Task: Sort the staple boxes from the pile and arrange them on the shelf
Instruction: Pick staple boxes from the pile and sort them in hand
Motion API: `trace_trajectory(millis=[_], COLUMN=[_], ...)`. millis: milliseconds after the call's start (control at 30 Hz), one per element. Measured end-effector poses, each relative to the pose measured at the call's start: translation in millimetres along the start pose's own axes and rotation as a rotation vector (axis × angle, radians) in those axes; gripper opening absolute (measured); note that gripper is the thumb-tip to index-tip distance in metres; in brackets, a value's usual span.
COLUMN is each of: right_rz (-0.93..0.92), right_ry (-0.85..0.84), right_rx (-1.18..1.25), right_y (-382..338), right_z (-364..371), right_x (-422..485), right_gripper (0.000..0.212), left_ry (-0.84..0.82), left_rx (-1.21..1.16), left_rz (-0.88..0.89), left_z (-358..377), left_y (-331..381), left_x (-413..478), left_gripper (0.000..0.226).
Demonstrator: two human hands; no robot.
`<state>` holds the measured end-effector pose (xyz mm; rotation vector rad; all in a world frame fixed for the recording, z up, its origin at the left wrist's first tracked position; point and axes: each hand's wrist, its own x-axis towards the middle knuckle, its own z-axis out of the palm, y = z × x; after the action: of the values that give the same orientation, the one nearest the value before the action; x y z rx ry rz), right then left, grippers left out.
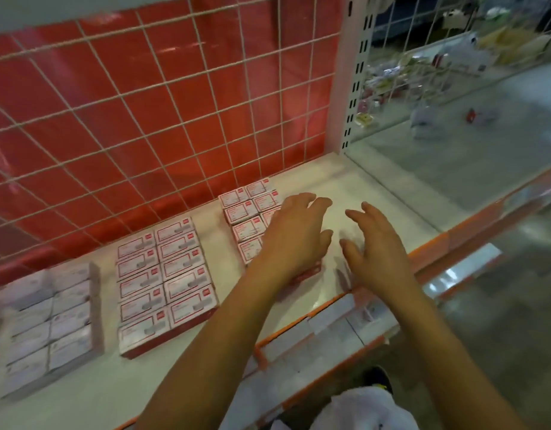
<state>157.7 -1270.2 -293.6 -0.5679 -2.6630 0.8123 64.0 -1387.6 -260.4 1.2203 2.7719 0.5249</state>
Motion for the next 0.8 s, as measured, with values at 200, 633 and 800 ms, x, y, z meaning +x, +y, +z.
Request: trace_trajectory(millis=[200, 633, 800], right_rz=[-0.030, -0.051, 0.020], right_ry=[-0.032, 0.025, -0.085], right_rx=[-0.050, -0.079, -0.163], right_y=[74.8, 239.3, 283.6], right_z=[-47.1, -132.8, -145.9], right_x=[45.6, 155.0, 205.9], right_gripper=[0.052, 0.047, 0.052], left_ry=[-0.036, -0.038, -0.094], left_rx=[0.008, 0.096, 0.141], left_rz=[0.032, 0.054, -0.063], left_z=[32.5, 114.3, 132.7], left_y=[68.9, 167.6, 181.2], left_x=[81.7, 259.1, 308.0], left_gripper=[0.056, 0.069, 0.071])
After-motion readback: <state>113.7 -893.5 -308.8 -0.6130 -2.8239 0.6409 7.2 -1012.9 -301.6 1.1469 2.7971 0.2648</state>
